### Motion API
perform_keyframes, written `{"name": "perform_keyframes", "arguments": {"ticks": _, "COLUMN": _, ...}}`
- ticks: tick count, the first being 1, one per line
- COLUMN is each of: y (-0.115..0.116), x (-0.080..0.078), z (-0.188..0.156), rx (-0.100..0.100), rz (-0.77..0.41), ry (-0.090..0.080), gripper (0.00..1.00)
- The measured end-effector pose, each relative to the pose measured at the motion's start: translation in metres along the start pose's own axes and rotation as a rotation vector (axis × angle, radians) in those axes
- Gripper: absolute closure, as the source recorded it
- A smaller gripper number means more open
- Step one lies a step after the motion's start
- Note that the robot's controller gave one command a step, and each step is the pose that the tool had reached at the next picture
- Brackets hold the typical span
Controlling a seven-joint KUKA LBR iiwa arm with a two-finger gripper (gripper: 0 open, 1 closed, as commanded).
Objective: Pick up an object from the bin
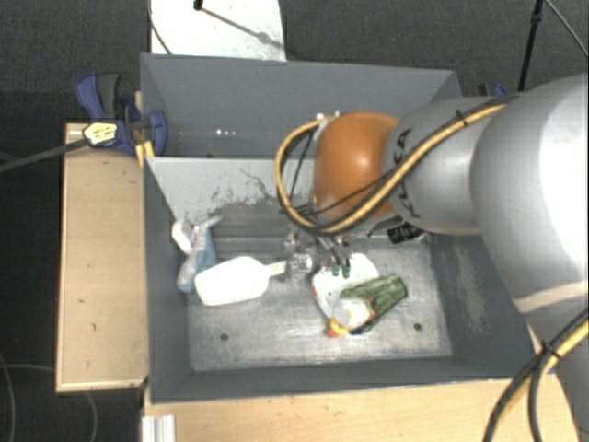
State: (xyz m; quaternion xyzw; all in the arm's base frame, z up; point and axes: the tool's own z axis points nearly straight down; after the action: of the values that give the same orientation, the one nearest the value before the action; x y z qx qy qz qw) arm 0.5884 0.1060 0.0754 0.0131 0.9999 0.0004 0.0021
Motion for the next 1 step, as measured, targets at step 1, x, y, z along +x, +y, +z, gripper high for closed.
{"name": "perform_keyframes", "arguments": {"ticks": 1, "y": 0.0, "x": 0.0, "z": 0.0, "rx": 0.0, "rz": 0.002, "ry": 0.0, "gripper": 1.0}}
